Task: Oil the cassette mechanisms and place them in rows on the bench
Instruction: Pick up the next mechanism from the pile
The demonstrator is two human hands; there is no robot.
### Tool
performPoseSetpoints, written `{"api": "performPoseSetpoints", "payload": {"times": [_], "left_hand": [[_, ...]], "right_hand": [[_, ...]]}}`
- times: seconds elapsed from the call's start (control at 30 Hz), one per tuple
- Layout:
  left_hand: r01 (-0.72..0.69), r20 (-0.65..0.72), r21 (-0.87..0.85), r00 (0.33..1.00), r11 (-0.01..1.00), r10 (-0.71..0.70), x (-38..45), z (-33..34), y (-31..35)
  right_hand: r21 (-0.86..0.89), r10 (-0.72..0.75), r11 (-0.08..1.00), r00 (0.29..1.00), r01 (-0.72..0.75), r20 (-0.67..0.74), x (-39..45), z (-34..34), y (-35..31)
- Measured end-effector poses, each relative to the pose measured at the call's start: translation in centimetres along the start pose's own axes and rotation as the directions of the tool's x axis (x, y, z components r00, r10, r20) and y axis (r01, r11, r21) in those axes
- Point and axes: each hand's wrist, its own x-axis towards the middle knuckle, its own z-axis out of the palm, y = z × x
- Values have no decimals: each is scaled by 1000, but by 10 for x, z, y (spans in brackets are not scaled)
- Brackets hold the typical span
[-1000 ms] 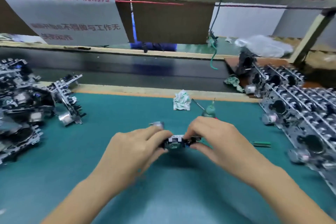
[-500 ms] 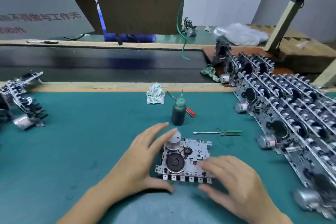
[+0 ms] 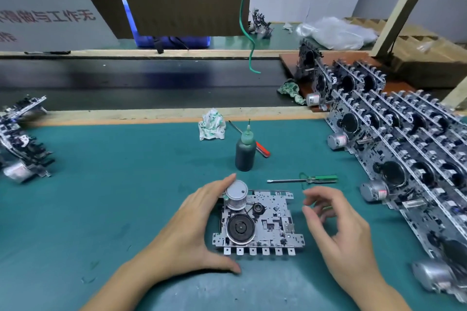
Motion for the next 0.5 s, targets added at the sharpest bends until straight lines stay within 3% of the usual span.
{"api": "performPoseSetpoints", "payload": {"times": [0.23,0.5], "left_hand": [[-11,-89,127,996,992,23,5,5,7],[1,-58,19,998,1000,0,3,4,4]], "right_hand": [[-1,20,1000,1000,-20,24,1,1,-2],[-23,60,998,995,-59,76,2,-1,-5]]}}
